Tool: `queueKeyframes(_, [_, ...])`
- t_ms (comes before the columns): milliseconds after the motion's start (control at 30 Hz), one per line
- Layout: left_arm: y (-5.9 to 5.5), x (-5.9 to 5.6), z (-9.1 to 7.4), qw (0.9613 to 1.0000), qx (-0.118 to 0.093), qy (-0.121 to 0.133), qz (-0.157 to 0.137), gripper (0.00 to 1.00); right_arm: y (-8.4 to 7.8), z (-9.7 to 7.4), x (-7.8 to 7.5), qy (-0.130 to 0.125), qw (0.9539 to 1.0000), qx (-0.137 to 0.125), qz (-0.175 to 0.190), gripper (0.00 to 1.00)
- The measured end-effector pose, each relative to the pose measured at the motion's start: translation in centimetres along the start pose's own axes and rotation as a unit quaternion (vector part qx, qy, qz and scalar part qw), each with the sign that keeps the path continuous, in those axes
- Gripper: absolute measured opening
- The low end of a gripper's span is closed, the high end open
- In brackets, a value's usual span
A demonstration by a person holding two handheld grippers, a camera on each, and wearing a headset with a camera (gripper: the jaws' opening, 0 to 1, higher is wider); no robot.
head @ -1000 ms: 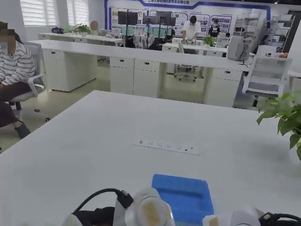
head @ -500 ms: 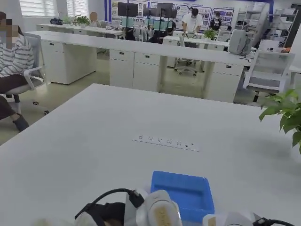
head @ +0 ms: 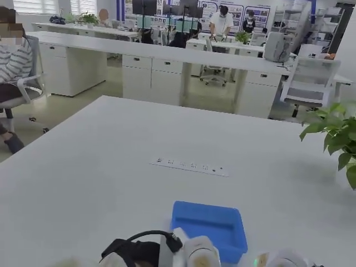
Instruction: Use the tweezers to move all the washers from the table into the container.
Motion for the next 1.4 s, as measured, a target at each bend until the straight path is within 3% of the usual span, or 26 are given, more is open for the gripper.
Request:
queueKeyframes(100, [0.0, 0.3, 0.4, 1.0, 0.003, 0.001, -0.002, 0.0, -0.8, -0.1, 0.4, 0.005, 0.9993, -0.001, 0.037, 0.21])
queueKeyframes(233, [0.0, 0.4, 0.7, 0.9999, 0.012, 0.001, -0.007, 0.0, -1.3, -0.5, 1.3, -0.005, 0.9995, -0.002, 0.03, 0.26])
queueKeyframes(333, [-0.1, 0.3, 0.9, 0.9997, 0.022, 0.0, -0.008, 0.0, -1.4, -1.5, 2.2, 0.001, 0.9978, -0.027, 0.061, 0.29])
queueKeyframes(433, [-0.5, 0.5, 1.2, 0.9991, 0.04, 0.002, -0.018, 0.0, -1.3, -2.8, 2.5, -0.011, 0.9949, -0.055, 0.084, 0.31])
queueKeyframes(567, [-0.9, 0.5, 1.9, 0.9977, 0.067, 0.006, -0.008, 0.0, -1.6, -4.2, 3.3, -0.018, 0.983, -0.106, 0.149, 0.31])
queueKeyframes(667, [-1.0, 0.3, 2.3, 0.9962, 0.086, 0.005, -0.014, 0.0, -2.2, -4.6, 4.1, -0.029, 0.9808, -0.112, 0.157, 0.34])
queueKeyframes(733, [-0.9, 0.4, 2.2, 0.9958, 0.09, 0.006, -0.017, 0.0, -2.3, -5.2, 4.6, -0.037, 0.9781, -0.122, 0.164, 0.36])
queueKeyframes(867, [-0.9, 0.6, 2.1, 0.9951, 0.094, 0.0, -0.03, 0.0, -2.2, -6.9, 4.9, -0.066, 0.9685, -0.153, 0.185, 0.44])
queueKeyframes(1000, [-1.0, 0.5, 2.0, 0.9955, 0.09, -0.002, -0.03, 0.01, -2.6, -8.0, 5.5, -0.089, 0.9654, -0.159, 0.187, 0.53])
queueKeyframes(1100, [-0.9, 0.2, 2.0, 0.9952, 0.087, -0.012, -0.042, 0.06, -3.3, -8.7, 5.6, -0.113, 0.963, -0.16, 0.185, 0.6])
queueKeyframes(1167, [-1.0, 0.0, 2.0, 0.9951, 0.085, -0.013, -0.049, 0.08, -3.8, -9.2, 5.5, -0.124, 0.9574, -0.168, 0.199, 0.66])
queueKeyframes(1200, [-0.9, -0.1, 1.9, 0.9951, 0.084, -0.014, -0.05, 0.1, -4.1, -9.4, 5.3, -0.135, 0.9519, -0.176, 0.212, 0.73])
queueKeyframes(1267, [-1.0, -0.3, 1.9, 0.9946, 0.084, -0.018, -0.058, 0.16, -4.7, -9.6, 5.1, -0.143, 0.947, -0.176, 0.228, 0.83])
queueKeyframes(1400, [-1.3, 0.0, 1.9, 0.9943, 0.084, 0.003, -0.066, 0.33, -5.8, -9.7, 5.1, -0.148, 0.9432, -0.172, 0.242, 0.9])
Point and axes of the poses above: the centre of the closed fingertips' face, and the gripper's own axes: z roughly forward along the fingers, x roughly to its left, y roughly out of its top, the point moved 4 cm from there along -z, roughly backward along the fingers, and after that the axes turned 9 degrees about x, right-handed, at the moved point
